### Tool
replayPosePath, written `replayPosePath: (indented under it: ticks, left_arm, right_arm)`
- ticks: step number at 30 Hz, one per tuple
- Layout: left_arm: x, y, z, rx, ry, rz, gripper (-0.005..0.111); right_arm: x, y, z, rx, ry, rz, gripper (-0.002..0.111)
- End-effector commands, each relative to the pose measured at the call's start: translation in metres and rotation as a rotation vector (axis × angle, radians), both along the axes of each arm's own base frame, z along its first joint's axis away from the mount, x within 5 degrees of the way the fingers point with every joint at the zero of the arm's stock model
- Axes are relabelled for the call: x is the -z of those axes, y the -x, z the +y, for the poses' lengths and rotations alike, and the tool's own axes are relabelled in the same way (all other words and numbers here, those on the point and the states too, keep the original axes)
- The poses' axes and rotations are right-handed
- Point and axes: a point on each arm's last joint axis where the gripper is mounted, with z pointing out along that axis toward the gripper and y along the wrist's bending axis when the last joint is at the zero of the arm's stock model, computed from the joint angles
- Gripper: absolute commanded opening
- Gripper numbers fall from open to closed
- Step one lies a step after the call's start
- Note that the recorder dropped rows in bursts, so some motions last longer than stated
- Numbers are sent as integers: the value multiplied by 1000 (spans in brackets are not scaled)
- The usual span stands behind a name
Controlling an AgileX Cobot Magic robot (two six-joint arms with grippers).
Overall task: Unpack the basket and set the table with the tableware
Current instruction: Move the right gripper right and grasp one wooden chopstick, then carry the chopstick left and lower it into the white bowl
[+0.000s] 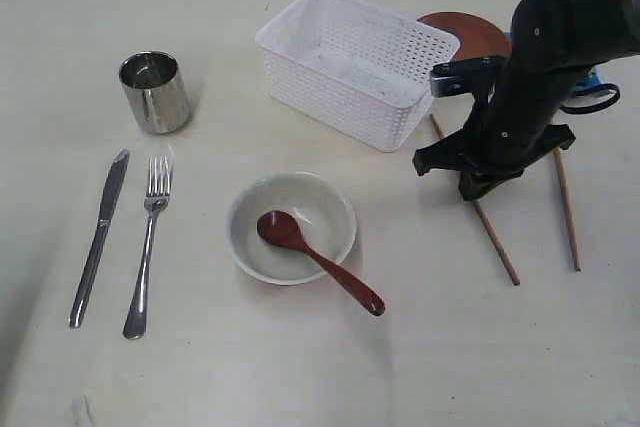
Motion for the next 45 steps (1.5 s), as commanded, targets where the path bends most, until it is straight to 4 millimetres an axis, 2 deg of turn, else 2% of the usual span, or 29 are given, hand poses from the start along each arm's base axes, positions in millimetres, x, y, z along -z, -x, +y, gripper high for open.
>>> replayPosePath:
  ticks: [1,5,16,19,23,29,36,41,45]
  left_arm:
    - [0,0,0,-1,5,-10,0]
    - [0,0,0,-1,5,-10,0]
    - [0,0,0,-1,5,-10,0]
    - [0,0,0,-1,5,-10,0]
    - [0,0,0,-1,5,-10,0]
    - [0,0,0,-1,5,-10,0]
    - [0,0,0,-1,5,-10,0]
    - [0,0,0,-1,5,-10,0]
    - [0,0,0,-1,5,-10,0]
  right_arm:
    - [17,5,-5,41,77,55,-1]
    - [-3,6,-7,58,82,22,-1]
    - [-103,27,-11,113,-20,-190,-1]
    - [-128,42,1,94,-122,-228,-1]
    - [-149,69,36,15,-285,-226,-1]
    - [-147,92,86,-60,-410,-191,-1]
    - [-121,104,128,-76,-441,-145,-1]
    - [-93,99,144,-54,-405,-99,-1]
    - [-82,89,154,-32,-389,-75,-1]
